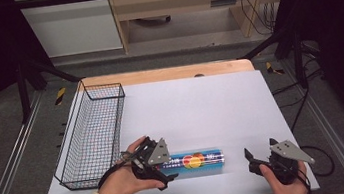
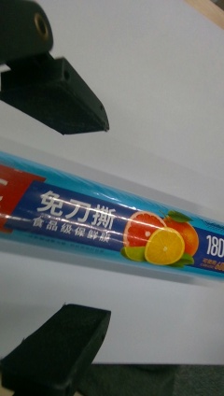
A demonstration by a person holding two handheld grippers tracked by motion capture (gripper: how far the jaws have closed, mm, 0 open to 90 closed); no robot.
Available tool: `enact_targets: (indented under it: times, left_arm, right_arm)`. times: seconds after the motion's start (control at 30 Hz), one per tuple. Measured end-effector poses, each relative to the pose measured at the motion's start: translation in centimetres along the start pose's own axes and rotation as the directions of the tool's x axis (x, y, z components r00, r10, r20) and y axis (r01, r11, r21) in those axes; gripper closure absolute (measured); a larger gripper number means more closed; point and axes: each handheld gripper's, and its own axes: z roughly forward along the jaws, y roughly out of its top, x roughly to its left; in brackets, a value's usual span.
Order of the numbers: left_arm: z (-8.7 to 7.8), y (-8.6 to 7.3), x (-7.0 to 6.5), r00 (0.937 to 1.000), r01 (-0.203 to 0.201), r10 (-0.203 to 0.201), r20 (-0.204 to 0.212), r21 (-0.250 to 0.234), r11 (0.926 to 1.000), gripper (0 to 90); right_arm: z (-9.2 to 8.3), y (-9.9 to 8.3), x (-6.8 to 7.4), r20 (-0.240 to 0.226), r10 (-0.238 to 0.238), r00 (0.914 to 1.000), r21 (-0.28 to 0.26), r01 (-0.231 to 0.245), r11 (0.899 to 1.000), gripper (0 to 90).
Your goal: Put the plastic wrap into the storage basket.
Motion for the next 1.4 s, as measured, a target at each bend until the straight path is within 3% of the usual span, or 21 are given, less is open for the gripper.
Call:
enact_targets:
  times: [0.17,0.43,0.57,0.63,1.0,1.17,1.4]
  left_arm:
    - [1.5,-0.6,0.8,1.0,0.005,-0.005,-0.003,0.046,0.9989,12.4]
    - [2.9,-1.5,1.1,0.9995,0.005,-0.008,0.029,0.109,0.994,16.7]
    - [3.4,-1.9,1.3,0.9986,0.004,-0.012,0.052,0.154,0.9881,18.5]
    - [3.6,-2.1,1.5,0.9976,0.02,-0.03,0.063,0.155,0.9876,18.4]
    - [4.5,-2.3,1.4,0.9963,-0.005,-0.013,0.085,0.214,0.9769,19.9]
    - [4.7,-2.2,1.4,0.9956,-0.003,-0.018,0.092,0.217,0.9762,22.6]
    - [5.1,-2.2,1.5,0.9955,-0.014,-0.009,0.094,0.245,0.9693,23.9]
  right_arm:
    - [0.2,0.0,0.1,-0.007,-0.002,1.0,0.012,0.002,1.0,11.3]
    - [0.3,-0.1,0.2,-0.015,-0.008,0.9999,0.022,0.009,1.0,11.4]
    - [0.3,-0.1,0.2,-0.021,-0.005,0.9998,0.025,0.005,1.0,11.5]
    - [0.3,-0.1,0.2,-0.019,-0.009,0.9998,0.025,0.01,1.0,11.5]
    - [0.4,-0.1,0.3,-0.03,-0.011,0.9995,0.035,0.012,0.999,11.3]
    - [0.5,-0.2,0.3,-0.032,-0.014,0.9994,0.039,0.015,0.999,11.3]
    - [0.5,-0.2,0.4,-0.04,-0.013,0.9991,0.044,0.015,0.999,11.4]
